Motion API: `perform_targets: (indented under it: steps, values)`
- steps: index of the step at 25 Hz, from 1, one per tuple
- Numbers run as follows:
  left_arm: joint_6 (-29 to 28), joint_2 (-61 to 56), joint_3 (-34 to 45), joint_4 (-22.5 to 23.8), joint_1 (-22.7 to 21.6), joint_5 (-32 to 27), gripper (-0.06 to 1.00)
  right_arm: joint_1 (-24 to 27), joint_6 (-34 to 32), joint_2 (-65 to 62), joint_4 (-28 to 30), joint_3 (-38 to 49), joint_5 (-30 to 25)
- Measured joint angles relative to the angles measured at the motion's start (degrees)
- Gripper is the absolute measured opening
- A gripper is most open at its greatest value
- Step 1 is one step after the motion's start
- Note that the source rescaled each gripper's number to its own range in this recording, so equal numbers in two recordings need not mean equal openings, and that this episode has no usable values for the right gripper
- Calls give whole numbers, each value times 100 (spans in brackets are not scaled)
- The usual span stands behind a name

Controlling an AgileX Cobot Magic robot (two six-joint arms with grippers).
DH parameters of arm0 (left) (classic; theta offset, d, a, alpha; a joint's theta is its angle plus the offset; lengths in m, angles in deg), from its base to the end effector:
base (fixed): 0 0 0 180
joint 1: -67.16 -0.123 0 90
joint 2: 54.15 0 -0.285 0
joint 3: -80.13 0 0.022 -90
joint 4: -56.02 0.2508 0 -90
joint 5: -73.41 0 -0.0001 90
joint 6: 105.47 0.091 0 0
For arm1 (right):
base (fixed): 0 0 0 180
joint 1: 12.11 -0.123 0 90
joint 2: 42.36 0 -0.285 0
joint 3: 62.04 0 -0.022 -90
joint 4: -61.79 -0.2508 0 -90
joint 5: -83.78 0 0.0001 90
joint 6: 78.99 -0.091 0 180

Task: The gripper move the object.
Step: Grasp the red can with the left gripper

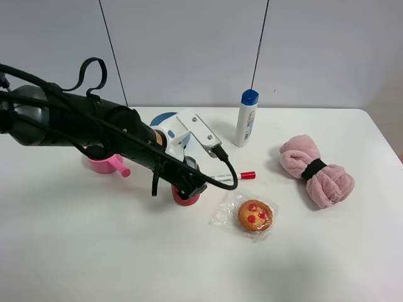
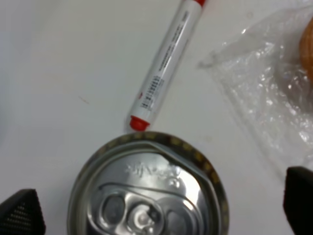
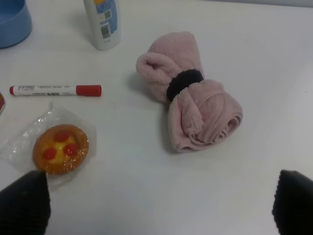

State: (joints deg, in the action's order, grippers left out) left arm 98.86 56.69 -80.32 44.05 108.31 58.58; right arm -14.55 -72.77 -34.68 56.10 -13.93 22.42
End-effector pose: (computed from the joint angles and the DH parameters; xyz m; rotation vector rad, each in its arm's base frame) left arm 0.2670 -0.2398 0.1692 1.1738 2.2616 -0.2632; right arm -0.0070 0.0076 0.2790 -0.1599 2.0352 0.0775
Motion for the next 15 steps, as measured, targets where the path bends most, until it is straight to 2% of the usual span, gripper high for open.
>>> perform_targets:
  steps: [15]
  values:
    - [0,564,-1,0,0,511,100,0,0,0,0,0,0]
